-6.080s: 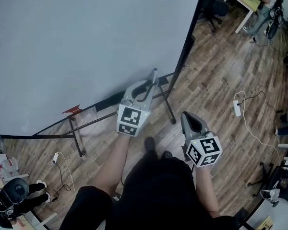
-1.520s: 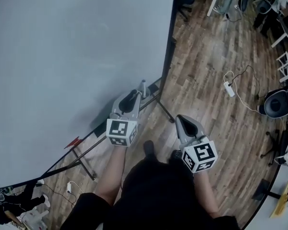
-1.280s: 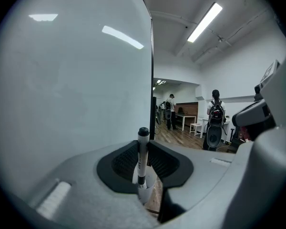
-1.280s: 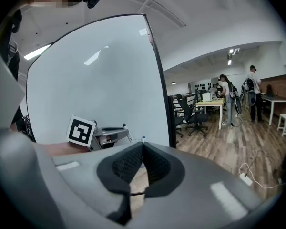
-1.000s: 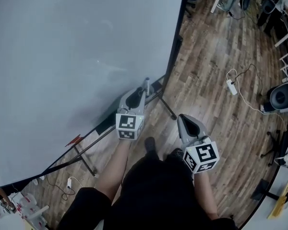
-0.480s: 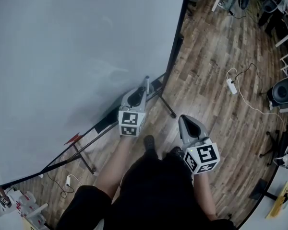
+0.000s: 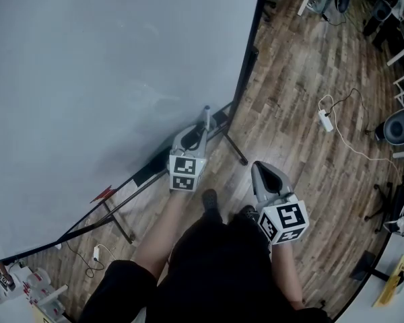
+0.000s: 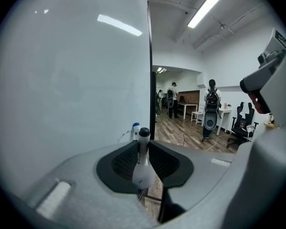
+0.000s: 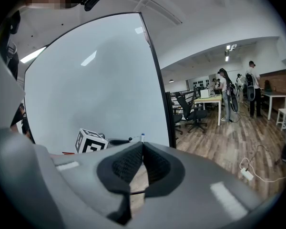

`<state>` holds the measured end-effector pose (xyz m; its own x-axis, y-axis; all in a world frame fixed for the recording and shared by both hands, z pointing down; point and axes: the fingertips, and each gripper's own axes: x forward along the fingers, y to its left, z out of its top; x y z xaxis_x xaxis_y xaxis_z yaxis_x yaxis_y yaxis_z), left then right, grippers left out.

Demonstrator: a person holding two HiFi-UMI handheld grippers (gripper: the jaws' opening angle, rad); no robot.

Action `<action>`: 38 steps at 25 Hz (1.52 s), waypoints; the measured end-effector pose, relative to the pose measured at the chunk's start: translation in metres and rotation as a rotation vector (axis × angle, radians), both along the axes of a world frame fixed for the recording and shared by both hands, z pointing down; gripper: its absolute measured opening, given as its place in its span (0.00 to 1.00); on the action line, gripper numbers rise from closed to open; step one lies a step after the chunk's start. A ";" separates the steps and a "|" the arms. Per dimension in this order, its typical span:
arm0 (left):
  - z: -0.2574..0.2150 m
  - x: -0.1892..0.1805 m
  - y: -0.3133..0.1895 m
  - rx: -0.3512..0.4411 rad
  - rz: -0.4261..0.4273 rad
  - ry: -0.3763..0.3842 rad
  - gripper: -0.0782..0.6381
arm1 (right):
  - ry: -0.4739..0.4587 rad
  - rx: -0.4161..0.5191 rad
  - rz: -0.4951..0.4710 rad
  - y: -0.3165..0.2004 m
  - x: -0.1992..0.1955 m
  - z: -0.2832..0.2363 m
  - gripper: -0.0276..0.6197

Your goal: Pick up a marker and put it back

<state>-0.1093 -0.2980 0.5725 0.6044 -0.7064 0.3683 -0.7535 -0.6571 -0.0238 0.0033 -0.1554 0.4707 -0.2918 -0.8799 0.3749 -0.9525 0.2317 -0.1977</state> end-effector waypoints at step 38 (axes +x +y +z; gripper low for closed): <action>-0.030 -0.012 0.040 0.059 -0.096 -0.005 0.27 | -0.015 0.045 -0.099 0.032 0.003 -0.010 0.05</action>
<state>-0.1217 -0.2576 0.5429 0.5317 -0.7812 0.3273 -0.8124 -0.5796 -0.0638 0.0062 -0.1230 0.4606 -0.3834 -0.8624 0.3305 -0.9215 0.3336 -0.1988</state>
